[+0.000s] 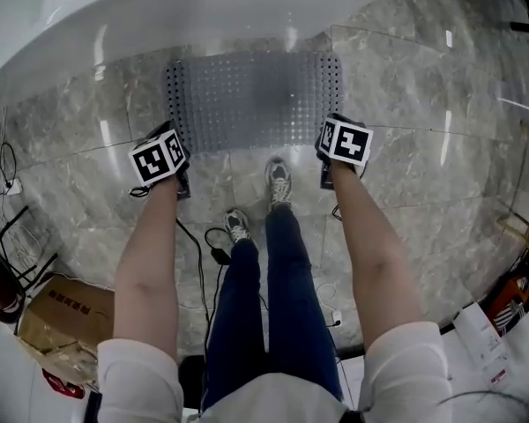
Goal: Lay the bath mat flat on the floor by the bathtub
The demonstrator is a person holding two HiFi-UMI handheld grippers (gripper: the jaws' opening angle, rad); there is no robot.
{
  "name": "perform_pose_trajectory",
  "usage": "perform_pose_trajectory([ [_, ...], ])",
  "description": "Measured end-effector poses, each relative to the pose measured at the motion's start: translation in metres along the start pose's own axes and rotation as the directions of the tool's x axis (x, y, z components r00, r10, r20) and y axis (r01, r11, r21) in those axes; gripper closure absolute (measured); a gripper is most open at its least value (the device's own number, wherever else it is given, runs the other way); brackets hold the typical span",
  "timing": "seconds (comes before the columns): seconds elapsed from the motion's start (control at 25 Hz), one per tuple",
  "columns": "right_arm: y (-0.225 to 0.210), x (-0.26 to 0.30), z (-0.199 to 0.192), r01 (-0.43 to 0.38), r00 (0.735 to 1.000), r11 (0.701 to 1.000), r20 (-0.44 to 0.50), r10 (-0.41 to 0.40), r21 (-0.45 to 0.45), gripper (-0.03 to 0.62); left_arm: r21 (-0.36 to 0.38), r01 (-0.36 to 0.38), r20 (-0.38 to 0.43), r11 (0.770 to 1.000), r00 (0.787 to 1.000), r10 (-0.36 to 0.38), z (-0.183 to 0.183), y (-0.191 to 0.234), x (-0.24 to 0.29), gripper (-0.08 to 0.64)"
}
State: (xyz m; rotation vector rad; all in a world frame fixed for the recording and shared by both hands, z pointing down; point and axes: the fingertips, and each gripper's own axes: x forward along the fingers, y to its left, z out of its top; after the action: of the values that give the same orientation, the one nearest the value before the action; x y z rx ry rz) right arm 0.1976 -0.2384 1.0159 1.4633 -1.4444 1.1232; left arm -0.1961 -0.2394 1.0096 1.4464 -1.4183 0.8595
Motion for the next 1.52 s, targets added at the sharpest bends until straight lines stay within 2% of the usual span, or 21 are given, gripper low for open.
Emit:
perform_pose_trajectory([
  [0.4,0.041,-0.106,0.019,-0.027,0.999,0.995,0.042,0.031,-0.092,0.561,0.05,0.101,0.03,0.994,0.994,-0.102,0.02,-0.038,-0.099,0.526],
  [0.52,0.052,-0.143,0.023,-0.051,0.996,0.995,0.07,0.057,-0.083,0.561,0.069,0.131,0.054,0.989,0.989,-0.134,0.029,-0.054,-0.135,0.525],
  [0.76,0.068,-0.208,0.022,-0.106,0.985,0.994,0.13,0.11,-0.036,0.561,0.181,0.15,0.101,0.972,0.98,-0.17,0.045,-0.079,-0.203,0.526],
  [0.92,0.074,-0.256,0.015,-0.132,0.974,0.991,0.186,0.132,-0.012,0.561,0.178,0.185,0.146,0.967,0.966,-0.211,0.045,-0.086,-0.247,0.525],
  [1.08,0.084,-0.303,0.011,-0.136,0.96,0.99,0.244,0.14,-0.03,0.561,0.152,0.207,0.177,0.966,0.956,-0.233,0.046,-0.085,-0.29,0.525],
  [1.24,0.098,-0.339,0.006,-0.147,0.942,0.988,0.298,0.153,-0.044,0.561,0.184,0.221,0.218,0.958,0.941,-0.259,0.043,-0.087,-0.327,0.525],
  [1.52,0.114,-0.395,0.008,-0.18,0.905,0.982,0.383,0.186,-0.052,0.561,0.199,0.238,0.287,0.951,0.914,-0.289,0.037,-0.087,-0.381,0.525],
])
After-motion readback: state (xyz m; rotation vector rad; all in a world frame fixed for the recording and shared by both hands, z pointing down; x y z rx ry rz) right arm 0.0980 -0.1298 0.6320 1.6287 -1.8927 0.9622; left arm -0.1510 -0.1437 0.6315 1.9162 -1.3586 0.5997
